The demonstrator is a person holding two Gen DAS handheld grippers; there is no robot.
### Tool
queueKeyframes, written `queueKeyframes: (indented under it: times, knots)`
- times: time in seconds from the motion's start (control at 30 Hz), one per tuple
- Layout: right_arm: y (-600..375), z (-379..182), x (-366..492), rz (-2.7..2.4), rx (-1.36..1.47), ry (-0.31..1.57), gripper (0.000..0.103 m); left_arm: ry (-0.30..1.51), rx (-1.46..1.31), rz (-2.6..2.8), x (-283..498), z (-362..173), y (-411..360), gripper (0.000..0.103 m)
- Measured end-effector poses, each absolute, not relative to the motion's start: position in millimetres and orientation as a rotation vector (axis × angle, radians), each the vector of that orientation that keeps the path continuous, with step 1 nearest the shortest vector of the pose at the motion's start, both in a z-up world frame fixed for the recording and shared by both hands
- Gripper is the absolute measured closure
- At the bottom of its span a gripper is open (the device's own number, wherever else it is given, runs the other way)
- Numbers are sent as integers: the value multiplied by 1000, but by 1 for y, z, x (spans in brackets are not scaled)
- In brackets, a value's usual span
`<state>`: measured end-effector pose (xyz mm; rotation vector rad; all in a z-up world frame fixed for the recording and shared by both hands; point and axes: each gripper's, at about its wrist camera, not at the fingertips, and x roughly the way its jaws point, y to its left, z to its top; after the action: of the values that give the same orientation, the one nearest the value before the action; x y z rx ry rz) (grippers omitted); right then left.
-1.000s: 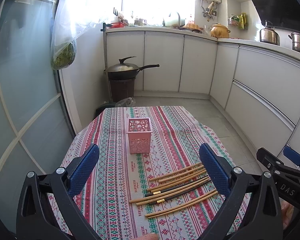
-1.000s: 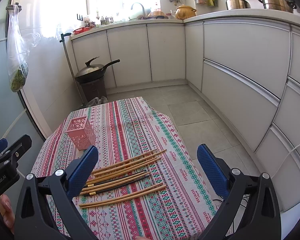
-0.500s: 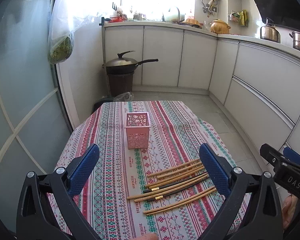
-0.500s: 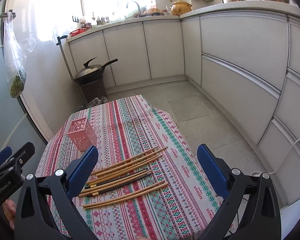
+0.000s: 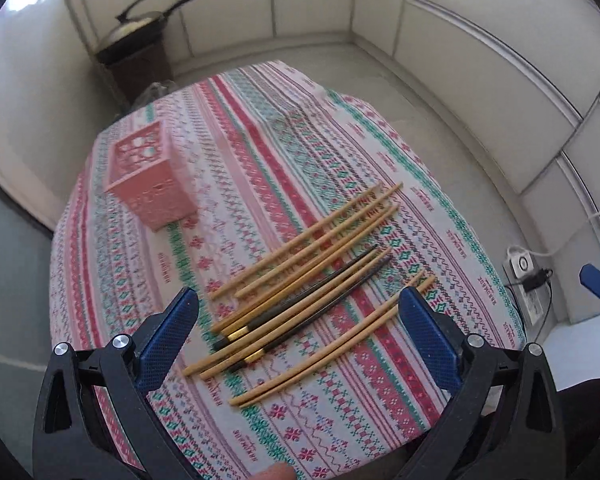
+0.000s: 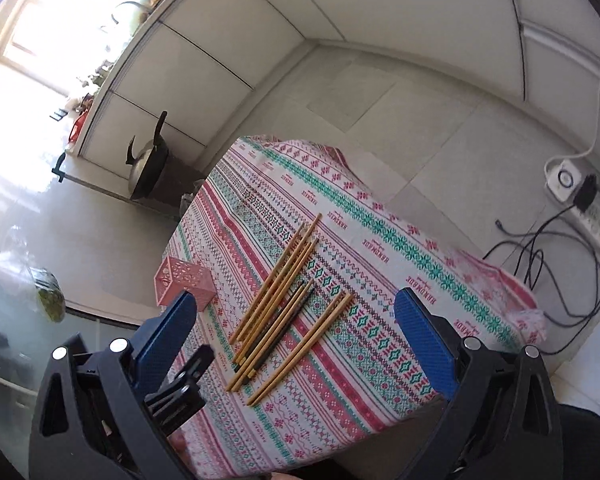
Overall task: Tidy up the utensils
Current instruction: 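Lower the left tool to the chopstick pile and grasp one chopstick, then carry the chopstick to the pink holder and drop it in with the left tool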
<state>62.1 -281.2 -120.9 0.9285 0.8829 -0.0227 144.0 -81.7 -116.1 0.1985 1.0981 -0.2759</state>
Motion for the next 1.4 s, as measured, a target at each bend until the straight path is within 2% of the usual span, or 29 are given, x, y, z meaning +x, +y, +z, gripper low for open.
queueKeyframes:
  times: [0.17,0.3,0.53,0.6,0.67,0.73,0.77,0.8,0.93,1.07,1.2,1.3,1.33,1.37,1.4]
  knots:
    - [-290,-140,70,2,1026,952,7,1239,279,-319,216,-151,-129,9]
    - [-300,-160,77,14,1135,1011,7,1329,326,-334,256,-185,-155,24]
    - [-305,-175,84,-2,1191,1051,7,1371,412,-377,283,-215,-175,40]
    - [-304,-178,86,-3,1194,1060,7,1378,435,-377,287,-222,-176,50]
    - [-302,-180,88,-2,1196,1061,7,1398,417,-394,292,-227,-171,54]
    - [-302,-180,90,-16,1187,1056,7,1403,393,-402,297,-226,-163,67]
    - [-302,-180,90,-33,1181,1058,7,1391,401,-390,298,-224,-159,84]
    - [-302,-181,92,-52,1179,1061,7,1385,393,-391,299,-222,-153,90]
    - [-298,-185,106,-91,1145,1073,7,1292,394,-351,292,-213,-122,93]
    - [-286,-175,138,-150,1025,1082,11,1150,347,-350,270,-171,-90,95]
    - [-268,-178,189,-151,933,1111,18,1015,314,-364,232,-118,-66,97]
    - [-252,-191,225,-169,830,1161,34,924,298,-348,194,-86,-49,98]
    - [-248,-198,234,-163,826,1189,46,893,278,-341,180,-72,-42,98]
    - [-244,-206,243,-158,826,1222,52,867,259,-328,171,-64,-33,98]
    - [-240,-214,250,-164,830,1243,55,843,242,-314,165,-57,-26,98]
